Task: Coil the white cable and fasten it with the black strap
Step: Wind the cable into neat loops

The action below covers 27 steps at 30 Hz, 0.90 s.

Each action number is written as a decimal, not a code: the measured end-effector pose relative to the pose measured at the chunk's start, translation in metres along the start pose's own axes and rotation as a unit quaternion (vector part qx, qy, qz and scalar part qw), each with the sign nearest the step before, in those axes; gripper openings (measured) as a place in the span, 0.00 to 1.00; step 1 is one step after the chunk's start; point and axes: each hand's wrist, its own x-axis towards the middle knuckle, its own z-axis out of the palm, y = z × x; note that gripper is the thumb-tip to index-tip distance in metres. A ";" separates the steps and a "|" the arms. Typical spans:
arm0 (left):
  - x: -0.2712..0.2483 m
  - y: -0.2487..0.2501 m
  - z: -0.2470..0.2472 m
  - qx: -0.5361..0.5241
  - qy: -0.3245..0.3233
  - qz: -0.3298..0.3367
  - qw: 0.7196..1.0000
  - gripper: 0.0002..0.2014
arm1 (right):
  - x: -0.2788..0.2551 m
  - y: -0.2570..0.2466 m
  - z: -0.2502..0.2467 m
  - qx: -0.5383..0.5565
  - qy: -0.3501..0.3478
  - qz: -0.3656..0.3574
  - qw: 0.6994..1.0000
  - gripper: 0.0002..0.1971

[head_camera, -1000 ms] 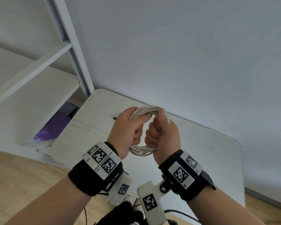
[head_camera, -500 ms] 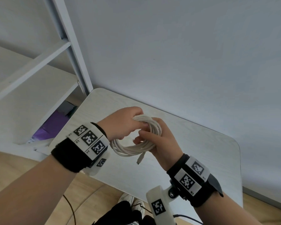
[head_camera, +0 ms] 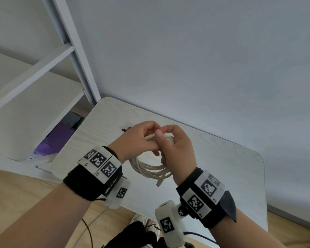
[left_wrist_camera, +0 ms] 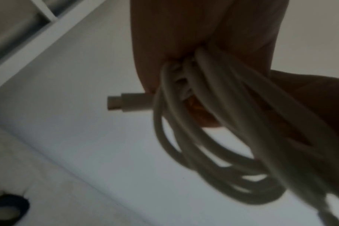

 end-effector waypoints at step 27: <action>-0.031 -0.091 0.016 -0.246 0.189 -0.100 0.945 0.11 | -0.004 0.086 0.027 0.046 -0.037 0.167 0.984 0.09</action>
